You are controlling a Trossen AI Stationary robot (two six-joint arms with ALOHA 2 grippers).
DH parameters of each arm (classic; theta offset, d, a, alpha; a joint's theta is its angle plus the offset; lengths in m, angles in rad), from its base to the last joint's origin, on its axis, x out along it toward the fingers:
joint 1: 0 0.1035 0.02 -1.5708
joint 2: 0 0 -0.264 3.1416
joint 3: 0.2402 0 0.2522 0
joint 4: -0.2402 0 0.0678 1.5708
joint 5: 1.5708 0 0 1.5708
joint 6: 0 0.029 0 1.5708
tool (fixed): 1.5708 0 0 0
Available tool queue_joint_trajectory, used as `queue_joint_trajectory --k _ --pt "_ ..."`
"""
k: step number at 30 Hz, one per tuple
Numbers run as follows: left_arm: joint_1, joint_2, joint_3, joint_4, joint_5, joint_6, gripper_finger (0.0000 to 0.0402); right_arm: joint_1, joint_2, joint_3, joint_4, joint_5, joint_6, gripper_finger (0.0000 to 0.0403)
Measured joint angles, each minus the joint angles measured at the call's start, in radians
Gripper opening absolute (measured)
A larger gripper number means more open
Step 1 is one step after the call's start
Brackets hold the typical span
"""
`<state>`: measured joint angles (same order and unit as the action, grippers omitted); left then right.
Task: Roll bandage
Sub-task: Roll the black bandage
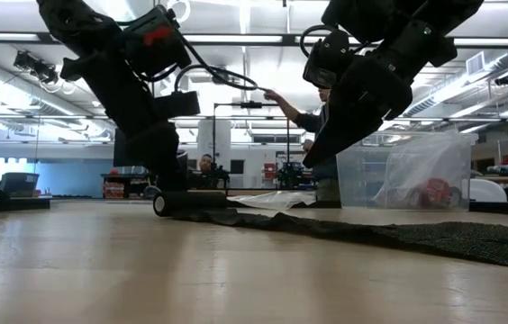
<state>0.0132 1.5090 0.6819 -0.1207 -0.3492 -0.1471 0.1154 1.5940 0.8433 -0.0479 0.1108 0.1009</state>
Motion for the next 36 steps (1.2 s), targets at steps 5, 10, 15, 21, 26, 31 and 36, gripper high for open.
queue_joint_trajectory --k 5,10,15,21,26,31,36 --pt "-0.001 0.022 0.000 0.005 0.018 -0.016 0.0010 0.000 0.000 0.000 0.000 0.000 0.000 0.0007" --pt "-0.011 0.053 0.001 0.059 0.030 -0.018 0.0010 0.002 0.000 0.000 0.001 0.000 0.000 0.0007" --pt "-0.015 0.069 0.001 0.079 0.030 -0.016 0.0010 0.002 0.000 0.000 0.003 0.000 0.000 0.0007" --pt "-0.016 0.062 0.003 0.068 0.021 0.010 0.0010 0.003 0.000 0.000 0.018 -0.022 0.017 0.0007" --pt "-0.012 0.056 0.003 0.054 -0.011 0.022 0.0010 0.003 0.005 0.000 0.078 -0.026 0.024 0.0007" --pt "-0.006 0.040 0.003 0.076 0.037 0.036 0.0010 0.003 0.006 0.000 0.127 -0.027 0.007 0.0007" --pt "-0.007 0.037 0.005 0.069 0.094 0.064 0.0010 0.003 0.007 0.000 0.127 -0.027 0.002 0.0007"
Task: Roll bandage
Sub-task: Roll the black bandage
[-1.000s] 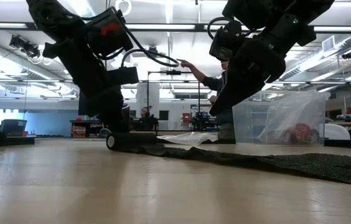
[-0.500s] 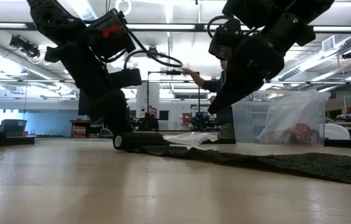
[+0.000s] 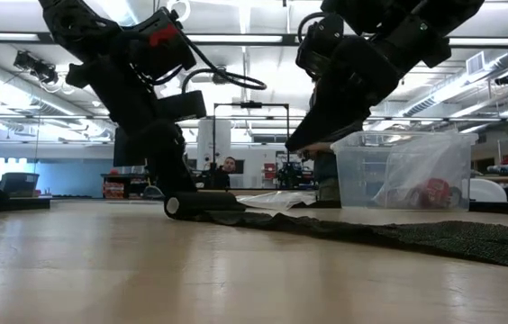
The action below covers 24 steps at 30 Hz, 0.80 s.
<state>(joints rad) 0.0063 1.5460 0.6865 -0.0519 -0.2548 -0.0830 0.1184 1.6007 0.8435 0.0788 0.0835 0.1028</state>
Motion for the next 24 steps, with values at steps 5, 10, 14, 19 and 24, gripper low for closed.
queue_joint_trajectory --k 5,10,14,19,24 --pt "0.000 -0.095 0.000 -0.051 -0.030 0.000 0.0010 0.000 0.000 0.000 -0.008 0.000 0.000 0.0007" --pt "0.007 -0.185 -0.028 -0.043 -0.029 -0.079 0.0010 0.000 0.000 0.000 -0.009 0.000 -0.009 0.0007" --pt "0.031 -0.183 -0.058 -0.050 0.055 -0.216 0.0010 0.000 0.000 0.000 -0.009 0.000 -0.020 0.0007" --pt "0.039 -0.166 -0.071 -0.004 0.150 -0.315 0.0010 0.000 0.000 0.000 -0.005 0.000 -0.020 0.0007" --pt "0.046 -0.165 -0.070 0.049 0.187 -0.345 0.0029 0.000 0.000 0.000 -0.004 0.000 -0.011 0.0007"
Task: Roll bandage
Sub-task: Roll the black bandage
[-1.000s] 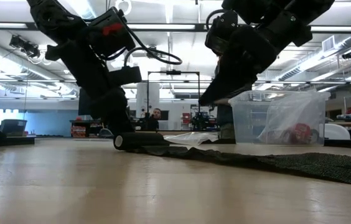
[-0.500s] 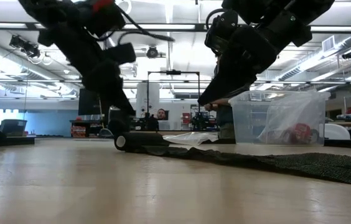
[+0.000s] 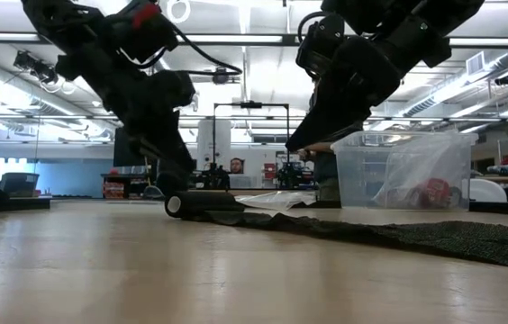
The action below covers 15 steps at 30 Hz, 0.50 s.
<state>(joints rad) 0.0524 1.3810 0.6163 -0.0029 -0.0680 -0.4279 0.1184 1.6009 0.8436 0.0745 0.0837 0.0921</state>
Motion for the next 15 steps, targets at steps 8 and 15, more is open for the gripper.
queue_joint_trajectory --k 8,15 --pt "0.033 0.000 0.000 -0.009 0.142 -0.107 0.0116 0.000 0.000 0.000 0.000 0.000 0.001 0.0018" --pt "0.033 0.064 0.001 -0.008 0.121 -0.108 0.0193 0.000 0.000 0.000 0.000 0.000 0.001 0.0019"
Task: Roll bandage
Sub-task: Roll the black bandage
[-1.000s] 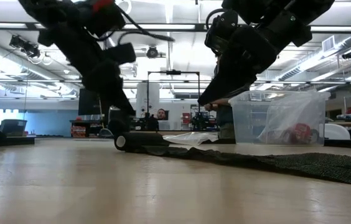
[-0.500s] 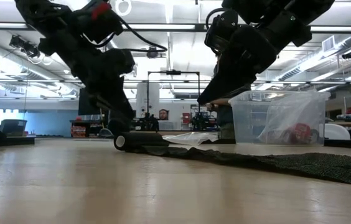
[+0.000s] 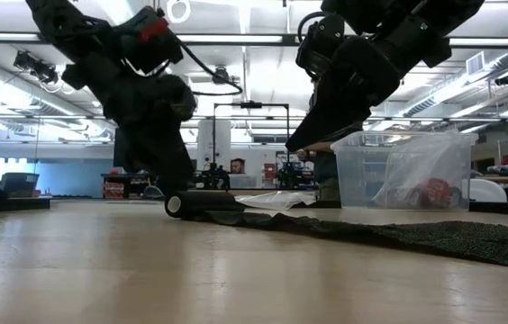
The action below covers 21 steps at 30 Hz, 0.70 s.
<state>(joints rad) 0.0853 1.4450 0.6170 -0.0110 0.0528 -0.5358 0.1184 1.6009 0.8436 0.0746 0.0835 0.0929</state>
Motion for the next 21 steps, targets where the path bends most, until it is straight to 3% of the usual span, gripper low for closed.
queue_joint_trajectory --k 5,10,21 --pt "0.000 0.068 0.000 0.031 -0.020 0.005 0.0218 0.000 0.000 0.000 0.000 0.000 0.000 0.0021" --pt "0.000 0.083 0.001 0.054 -0.019 0.047 0.0213 0.000 0.000 0.000 0.000 0.000 0.000 0.0024" --pt "-0.001 0.076 0.003 0.045 -0.147 0.196 0.0089 0.000 0.000 0.000 -0.001 0.000 -0.009 0.0023"
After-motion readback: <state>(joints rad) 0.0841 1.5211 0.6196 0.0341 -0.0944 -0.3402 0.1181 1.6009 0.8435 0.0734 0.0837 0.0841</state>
